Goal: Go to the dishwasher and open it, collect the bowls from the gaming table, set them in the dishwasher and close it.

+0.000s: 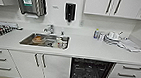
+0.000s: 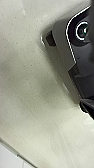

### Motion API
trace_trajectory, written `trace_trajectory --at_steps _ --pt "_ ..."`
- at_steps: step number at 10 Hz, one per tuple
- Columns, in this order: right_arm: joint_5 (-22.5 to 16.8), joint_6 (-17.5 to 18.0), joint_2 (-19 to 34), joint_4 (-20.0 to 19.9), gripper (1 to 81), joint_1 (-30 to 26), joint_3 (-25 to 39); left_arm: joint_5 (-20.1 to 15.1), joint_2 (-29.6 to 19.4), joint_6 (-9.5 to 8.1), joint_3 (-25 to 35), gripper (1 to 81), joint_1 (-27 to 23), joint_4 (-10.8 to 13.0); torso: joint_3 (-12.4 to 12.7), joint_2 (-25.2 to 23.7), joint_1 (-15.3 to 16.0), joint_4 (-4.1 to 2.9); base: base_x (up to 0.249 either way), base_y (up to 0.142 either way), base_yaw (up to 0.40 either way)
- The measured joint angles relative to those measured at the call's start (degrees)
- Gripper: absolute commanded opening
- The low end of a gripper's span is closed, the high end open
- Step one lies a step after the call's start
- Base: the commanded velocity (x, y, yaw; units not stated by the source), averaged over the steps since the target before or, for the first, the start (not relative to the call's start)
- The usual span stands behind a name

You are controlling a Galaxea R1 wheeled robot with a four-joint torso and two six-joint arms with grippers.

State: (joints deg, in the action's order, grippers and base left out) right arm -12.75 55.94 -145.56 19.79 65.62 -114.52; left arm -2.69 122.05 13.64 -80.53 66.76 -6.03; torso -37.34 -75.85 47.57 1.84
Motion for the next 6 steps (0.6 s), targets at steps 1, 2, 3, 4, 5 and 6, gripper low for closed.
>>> trace_trajectory --at_steps 1,2,3,4,5,6 --pt "0.85 -2.01 -1.27 2.34 81.1 2.13 -2.46 0.55 2.65 -0.02 -4.14 81.1 1.35 0.00 0.00 0.00 0.00 0.00 0.000 0.000 0.000" --pt "1.65 -3.68 -2.93 4.16 81.1 3.97 -5.02 1.65 5.60 -0.06 -7.84 81.1 3.01 -0.05 0.00 0.00 -0.02 0.00 0.000 0.000 0.000" --pt "2.89 -4.66 -4.50 5.29 81.1 5.73 -7.14 2.47 8.77 -0.11 -11.58 81.1 5.16 -0.09 0.00 0.00 0.00 0.00 0.000 0.000 0.000" --pt "4.74 -5.95 -6.35 6.67 81.1 7.31 -10.68 3.00 11.24 -0.13 -15.60 81.1 7.06 -0.18 0.00 0.00 -0.02 0.00 0.000 0.000 0.000" --pt "6.74 -6.85 -7.86 8.07 81.1 8.90 -14.53 3.90 13.14 -0.15 -19.99 81.1 8.48 -0.24 0.00 0.00 -0.02 0.00 0.000 0.000 0.000" --pt "8.57 -7.55 -9.30 9.35 81.1 10.42 -18.12 4.56 15.02 -0.15 -24.37 81.1 9.57 -0.41 0.02 0.00 -0.02 0.00 0.000 0.000 0.000"
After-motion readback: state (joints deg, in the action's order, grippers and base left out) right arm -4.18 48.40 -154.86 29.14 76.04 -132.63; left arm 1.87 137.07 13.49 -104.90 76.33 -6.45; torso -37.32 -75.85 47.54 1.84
